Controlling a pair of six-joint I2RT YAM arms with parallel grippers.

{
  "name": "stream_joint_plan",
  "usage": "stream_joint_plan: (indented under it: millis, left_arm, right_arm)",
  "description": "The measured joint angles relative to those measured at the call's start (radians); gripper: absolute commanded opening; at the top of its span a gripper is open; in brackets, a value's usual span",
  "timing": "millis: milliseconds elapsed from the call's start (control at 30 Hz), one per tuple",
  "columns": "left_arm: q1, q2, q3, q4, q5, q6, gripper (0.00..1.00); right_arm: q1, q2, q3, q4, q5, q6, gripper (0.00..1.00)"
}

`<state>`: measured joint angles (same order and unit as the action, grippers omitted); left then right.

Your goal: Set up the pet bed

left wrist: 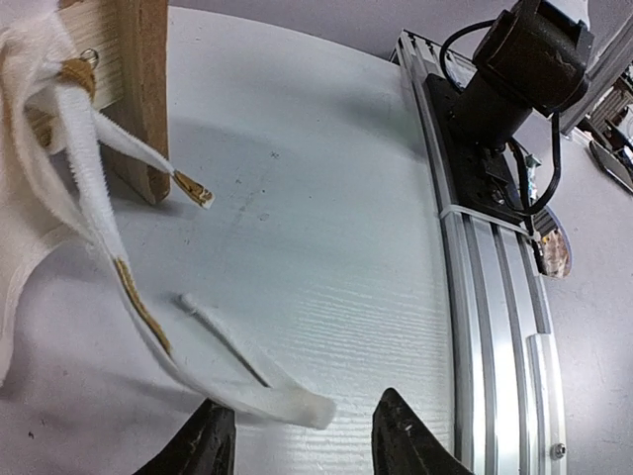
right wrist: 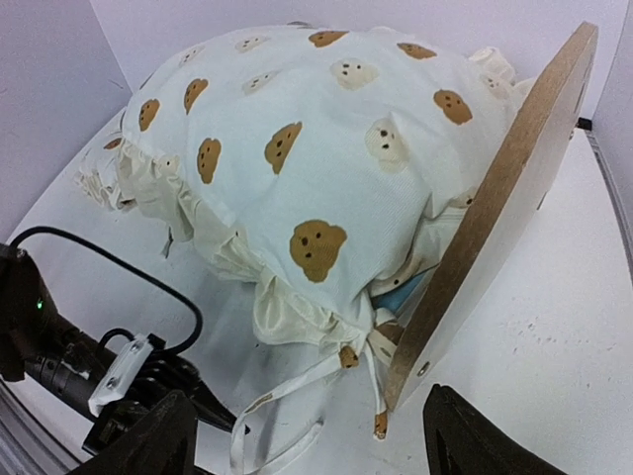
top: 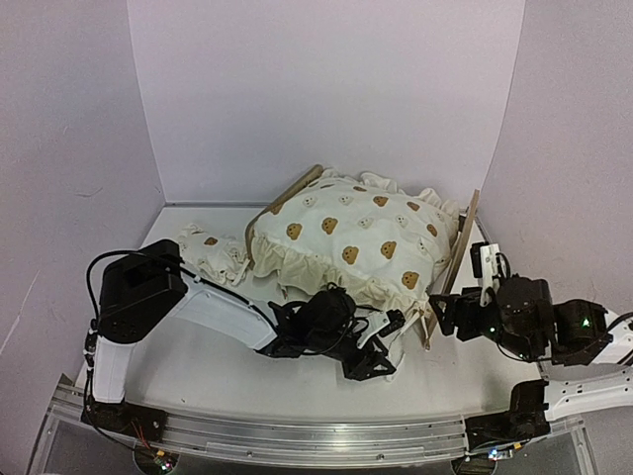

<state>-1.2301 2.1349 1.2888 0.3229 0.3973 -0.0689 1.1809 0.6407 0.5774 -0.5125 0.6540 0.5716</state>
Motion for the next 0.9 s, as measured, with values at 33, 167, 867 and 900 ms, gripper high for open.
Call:
stream_joint_plan:
  millis: [33,167,867,900]
  left_arm:
    - [0.0,-0.018,-0.031,0.018,-0.008,0.002,0.65]
    - [0.0,-0.094,-0.143,0.08,-0.057,0.018,0.72]
    - [0.007,0.063,0.114,0.231,-0.249,0.028,0.24]
    - [0.007,0.083,0.118,0.24,-0.272,0.036,0.23]
  right_arm:
    - [0.0,0.008,0.014,-0.008,0.01,-0.004,0.85]
    - [-0.007,0.134,0.13,-0.038,0.072,-0.029,0.94]
    - [-0.728,0.614,0.701,-0.256,-0.241,-0.303,0.78]
    - [-0.746,0.626,0.701,-0.266,-0.267,-0.306,0.78]
